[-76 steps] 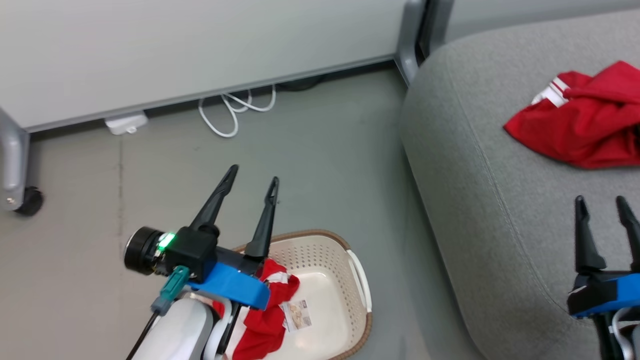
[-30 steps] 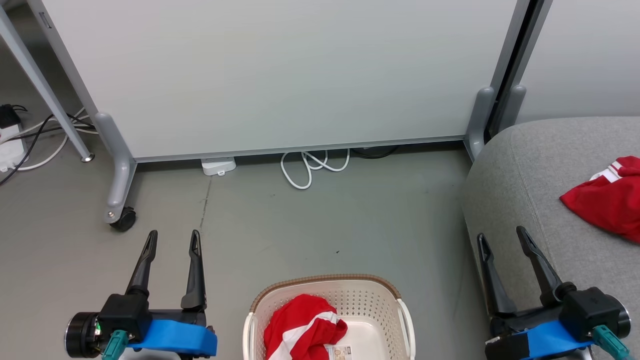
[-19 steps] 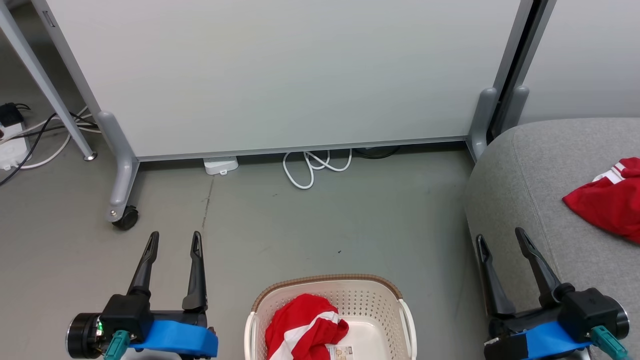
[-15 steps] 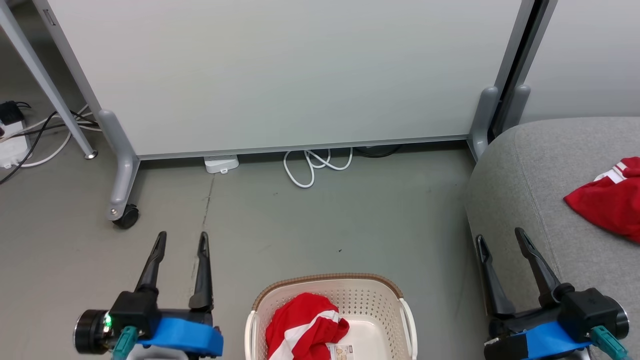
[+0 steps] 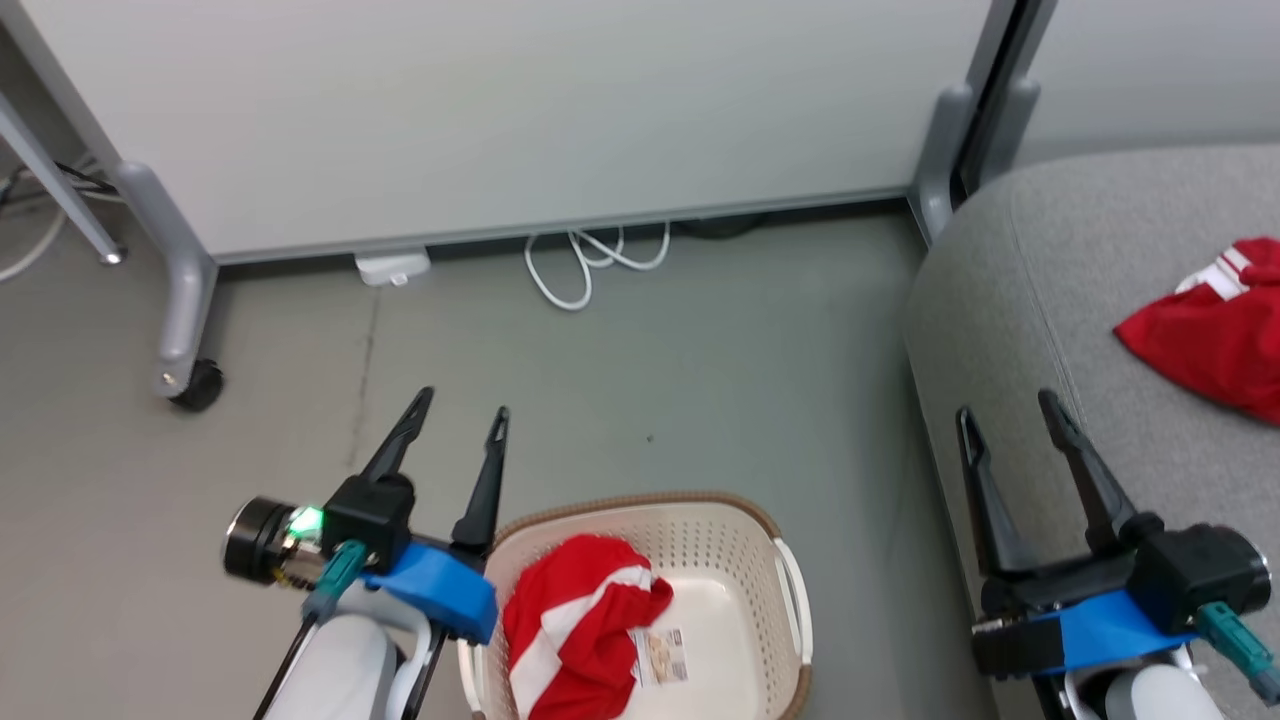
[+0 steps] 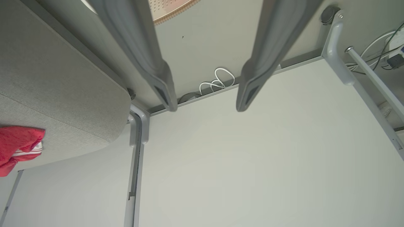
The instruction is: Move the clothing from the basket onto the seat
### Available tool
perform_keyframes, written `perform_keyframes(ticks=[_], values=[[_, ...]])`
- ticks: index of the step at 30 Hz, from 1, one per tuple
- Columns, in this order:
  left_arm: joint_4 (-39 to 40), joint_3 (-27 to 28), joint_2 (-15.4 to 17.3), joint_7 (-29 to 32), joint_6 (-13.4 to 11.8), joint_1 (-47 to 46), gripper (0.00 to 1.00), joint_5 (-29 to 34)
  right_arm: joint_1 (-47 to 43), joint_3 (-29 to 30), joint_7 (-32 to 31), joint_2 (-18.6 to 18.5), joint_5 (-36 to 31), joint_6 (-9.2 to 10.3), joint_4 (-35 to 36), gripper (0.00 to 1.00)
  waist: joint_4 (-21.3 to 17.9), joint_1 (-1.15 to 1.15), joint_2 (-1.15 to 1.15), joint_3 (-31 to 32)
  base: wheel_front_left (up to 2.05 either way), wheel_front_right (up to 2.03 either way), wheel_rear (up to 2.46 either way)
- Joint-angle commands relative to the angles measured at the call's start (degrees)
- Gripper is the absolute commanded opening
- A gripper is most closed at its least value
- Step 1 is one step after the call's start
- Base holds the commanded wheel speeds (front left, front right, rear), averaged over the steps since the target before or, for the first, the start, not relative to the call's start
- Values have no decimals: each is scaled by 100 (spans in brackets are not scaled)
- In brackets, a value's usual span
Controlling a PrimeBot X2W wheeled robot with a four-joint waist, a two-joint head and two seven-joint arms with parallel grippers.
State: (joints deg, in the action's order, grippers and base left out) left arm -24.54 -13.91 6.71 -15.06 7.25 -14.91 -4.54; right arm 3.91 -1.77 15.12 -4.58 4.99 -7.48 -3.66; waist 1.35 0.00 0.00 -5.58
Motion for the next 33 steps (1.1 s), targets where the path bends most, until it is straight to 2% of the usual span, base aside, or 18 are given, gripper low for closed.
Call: perform_keyframes(ticks=[1,8,15,25,33], values=[[-139,-164,69,-16,21,-248,100,-49,153,-17,6,-53,-35,-3,51,100,-167,0,0,-304,0,0,0],[-928,-1027,304,-17,24,-1069,100,-250,698,-64,6,-151,-40,-3,184,100,-482,0,0,-1068,0,0,0],[-1840,-1861,405,-16,24,-1770,100,-411,1101,-90,6,-180,-44,-3,283,100,-703,0,0,-1707,0,0,0],[-3160,-3022,328,-16,24,-2663,100,-686,1562,-126,5,-196,-51,-3,460,100,-901,0,0,-2625,0,0,0],[-4295,-3796,241,348,24,-3250,100,-724,1888,-187,5,-192,-98,-3,617,100,-1031,0,0,-3323,0,0,0]])
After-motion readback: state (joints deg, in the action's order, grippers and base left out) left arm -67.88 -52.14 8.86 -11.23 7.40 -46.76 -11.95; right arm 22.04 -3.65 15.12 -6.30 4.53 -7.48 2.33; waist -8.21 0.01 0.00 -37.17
